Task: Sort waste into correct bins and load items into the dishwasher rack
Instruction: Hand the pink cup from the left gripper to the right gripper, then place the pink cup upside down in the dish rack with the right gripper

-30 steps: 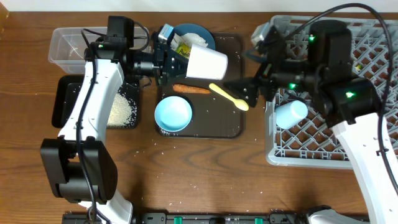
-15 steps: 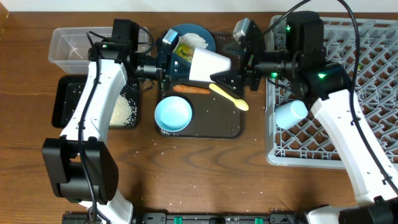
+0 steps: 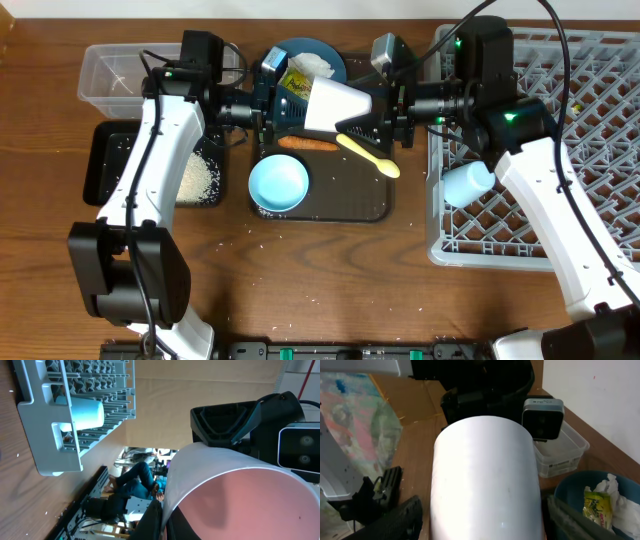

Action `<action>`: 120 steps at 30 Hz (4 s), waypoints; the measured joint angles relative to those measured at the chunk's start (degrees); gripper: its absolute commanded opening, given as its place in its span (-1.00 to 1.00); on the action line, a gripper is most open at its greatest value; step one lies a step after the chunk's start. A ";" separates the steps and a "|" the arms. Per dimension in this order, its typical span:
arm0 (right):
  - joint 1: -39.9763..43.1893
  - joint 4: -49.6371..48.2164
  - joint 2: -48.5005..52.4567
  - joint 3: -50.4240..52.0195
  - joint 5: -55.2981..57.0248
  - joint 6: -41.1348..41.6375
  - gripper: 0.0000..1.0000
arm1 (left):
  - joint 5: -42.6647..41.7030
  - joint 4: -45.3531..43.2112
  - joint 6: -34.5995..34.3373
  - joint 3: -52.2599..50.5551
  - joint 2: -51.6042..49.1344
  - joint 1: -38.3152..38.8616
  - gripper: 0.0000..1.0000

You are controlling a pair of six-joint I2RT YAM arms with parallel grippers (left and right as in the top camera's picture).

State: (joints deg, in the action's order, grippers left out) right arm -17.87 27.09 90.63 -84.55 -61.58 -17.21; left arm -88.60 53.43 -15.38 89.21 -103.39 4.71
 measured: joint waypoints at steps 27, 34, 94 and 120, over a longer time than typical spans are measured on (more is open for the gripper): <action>-0.22 0.83 0.02 1.84 -0.52 -2.73 0.13 | -0.04 0.11 0.24 0.00 0.00 0.00 -0.66; 0.90 0.50 -0.22 1.92 -0.57 -0.76 -0.02 | 0.13 0.11 0.87 0.00 0.00 0.00 -0.40; 26.05 56.08 0.61 -0.87 66.36 30.05 0.17 | 63.30 1.84 1.97 0.00 0.00 1.90 -0.37; 27.12 52.37 10.69 -3.72 62.40 29.14 0.99 | 63.32 1.86 1.95 0.00 0.00 1.90 -0.36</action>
State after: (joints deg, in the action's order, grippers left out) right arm 9.26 79.46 101.32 -88.27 0.82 11.92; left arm -25.28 55.29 -13.43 89.21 -103.39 6.61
